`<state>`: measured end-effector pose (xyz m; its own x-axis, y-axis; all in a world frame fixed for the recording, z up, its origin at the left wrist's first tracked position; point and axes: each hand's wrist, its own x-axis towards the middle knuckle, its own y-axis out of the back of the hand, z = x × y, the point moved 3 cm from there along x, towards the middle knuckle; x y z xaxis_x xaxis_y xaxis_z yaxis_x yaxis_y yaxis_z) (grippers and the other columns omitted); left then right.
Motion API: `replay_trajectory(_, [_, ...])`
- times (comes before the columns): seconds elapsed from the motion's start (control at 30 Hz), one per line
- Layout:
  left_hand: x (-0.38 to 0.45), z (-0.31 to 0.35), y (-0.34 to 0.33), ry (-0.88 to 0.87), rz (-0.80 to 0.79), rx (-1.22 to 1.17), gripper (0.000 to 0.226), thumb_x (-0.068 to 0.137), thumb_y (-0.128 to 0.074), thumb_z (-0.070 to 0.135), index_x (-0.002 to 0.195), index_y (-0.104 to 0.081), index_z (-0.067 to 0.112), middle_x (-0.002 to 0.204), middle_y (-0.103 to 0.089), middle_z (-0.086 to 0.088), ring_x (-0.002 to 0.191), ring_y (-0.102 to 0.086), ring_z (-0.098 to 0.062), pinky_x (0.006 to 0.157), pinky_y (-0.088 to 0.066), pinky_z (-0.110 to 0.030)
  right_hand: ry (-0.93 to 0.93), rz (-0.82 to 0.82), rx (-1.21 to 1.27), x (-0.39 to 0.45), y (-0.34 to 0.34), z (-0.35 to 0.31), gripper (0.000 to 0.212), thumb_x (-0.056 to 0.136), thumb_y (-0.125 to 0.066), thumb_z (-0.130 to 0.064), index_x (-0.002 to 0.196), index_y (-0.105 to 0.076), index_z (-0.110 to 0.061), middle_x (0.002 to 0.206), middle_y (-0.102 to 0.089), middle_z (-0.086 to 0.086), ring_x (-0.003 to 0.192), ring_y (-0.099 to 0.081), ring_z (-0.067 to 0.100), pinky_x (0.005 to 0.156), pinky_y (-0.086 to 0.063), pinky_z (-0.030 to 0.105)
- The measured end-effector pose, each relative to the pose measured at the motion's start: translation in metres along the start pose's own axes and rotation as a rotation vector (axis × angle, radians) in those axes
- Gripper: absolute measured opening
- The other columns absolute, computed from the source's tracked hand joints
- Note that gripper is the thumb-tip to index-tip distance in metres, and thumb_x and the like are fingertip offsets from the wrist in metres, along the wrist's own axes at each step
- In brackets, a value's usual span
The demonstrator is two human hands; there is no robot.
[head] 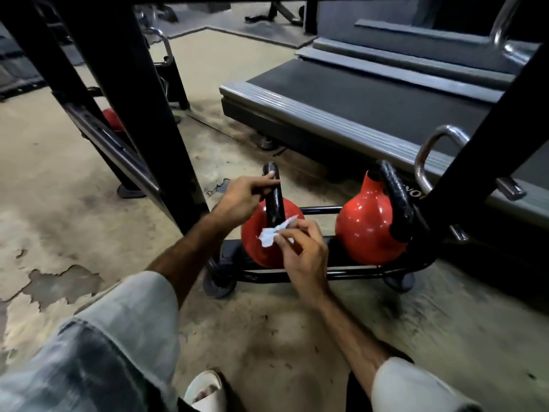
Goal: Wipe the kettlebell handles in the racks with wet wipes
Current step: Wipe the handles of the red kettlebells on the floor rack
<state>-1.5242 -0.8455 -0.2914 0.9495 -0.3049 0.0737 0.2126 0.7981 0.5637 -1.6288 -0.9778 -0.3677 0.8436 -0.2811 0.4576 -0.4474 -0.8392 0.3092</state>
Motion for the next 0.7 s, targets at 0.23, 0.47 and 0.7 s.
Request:
replay_trajectory(0.23, [0.002,-0.003,0.000,-0.014,0.062,-0.010,0.027,0.091,-0.060,0.006,0.115,-0.069,0.015,0.129,-0.061,0.005,0.119,-0.054,0.000,0.104,-0.046,-0.033,-0.184,0.022,0.152,0.020,-0.011,0.005,0.006,0.092,-0.059,-0.028,0.091,-0.064,-0.024,0.099,-0.064,-0.001,0.096,-0.062,0.012,0.081,-0.047,0.024])
replay_trajectory(0.47, [0.000,0.000,0.001,-0.049,0.066,0.036,0.031,0.090,-0.062,0.008,0.120,-0.066,0.014,0.132,-0.058,0.003,0.120,-0.051,0.003,0.107,-0.039,-0.022,-0.236,0.063,0.191,0.023,-0.011,0.004,0.009,0.085,-0.067,-0.025,0.082,-0.067,-0.034,0.095,-0.071,-0.007,0.095,-0.067,0.007,0.081,-0.053,0.029])
replay_trajectory(0.7, [0.002,-0.006,0.001,-0.027,0.196,0.056,0.036,0.082,-0.071,0.014,0.117,-0.068,0.016,0.119,-0.068,0.002,0.112,-0.060,-0.003,0.103,-0.045,-0.025,-0.350,0.009,0.146,0.064,-0.015,0.004,0.012,0.083,-0.073,-0.031,0.093,-0.079,-0.028,0.087,-0.075,-0.013,0.086,-0.069,0.002,0.082,-0.054,0.031])
